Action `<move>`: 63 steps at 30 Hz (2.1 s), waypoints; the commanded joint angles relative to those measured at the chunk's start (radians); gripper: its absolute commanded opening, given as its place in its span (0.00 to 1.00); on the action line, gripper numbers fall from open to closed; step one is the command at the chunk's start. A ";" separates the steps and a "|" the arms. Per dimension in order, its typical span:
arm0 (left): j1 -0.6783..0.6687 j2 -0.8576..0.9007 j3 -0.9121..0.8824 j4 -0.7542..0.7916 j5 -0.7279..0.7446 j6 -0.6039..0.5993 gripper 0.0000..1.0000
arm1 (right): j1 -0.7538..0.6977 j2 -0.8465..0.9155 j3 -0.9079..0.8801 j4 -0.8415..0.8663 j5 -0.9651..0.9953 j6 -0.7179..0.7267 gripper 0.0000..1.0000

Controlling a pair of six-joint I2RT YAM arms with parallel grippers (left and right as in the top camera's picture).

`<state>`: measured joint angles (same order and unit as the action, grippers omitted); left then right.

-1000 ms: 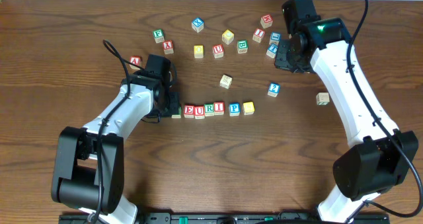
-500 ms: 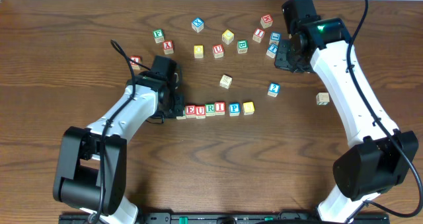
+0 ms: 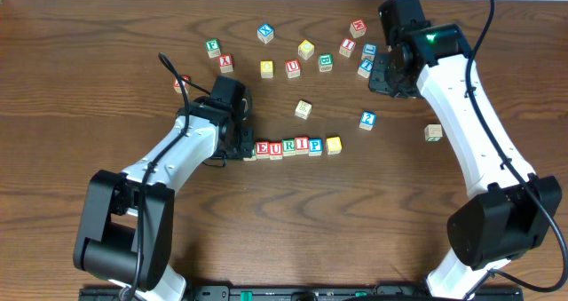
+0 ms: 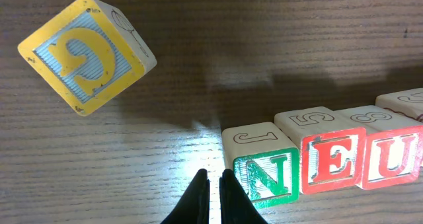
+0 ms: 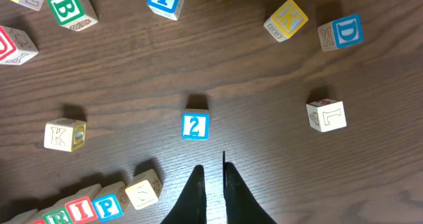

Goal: Spell out NEURIPS

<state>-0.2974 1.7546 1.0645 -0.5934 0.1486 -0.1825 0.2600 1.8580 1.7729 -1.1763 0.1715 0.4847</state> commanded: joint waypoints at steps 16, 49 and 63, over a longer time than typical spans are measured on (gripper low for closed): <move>-0.002 0.005 -0.016 0.020 0.054 0.005 0.08 | -0.004 -0.015 0.020 0.002 0.002 -0.019 0.05; -0.002 0.005 -0.016 0.035 0.106 0.005 0.08 | -0.004 -0.015 0.020 0.002 0.001 -0.019 0.05; -0.002 0.005 -0.016 0.038 0.139 0.006 0.08 | -0.004 -0.015 0.020 0.006 0.001 -0.019 0.06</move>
<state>-0.2974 1.7546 1.0645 -0.5598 0.2493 -0.1825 0.2600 1.8580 1.7729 -1.1721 0.1715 0.4805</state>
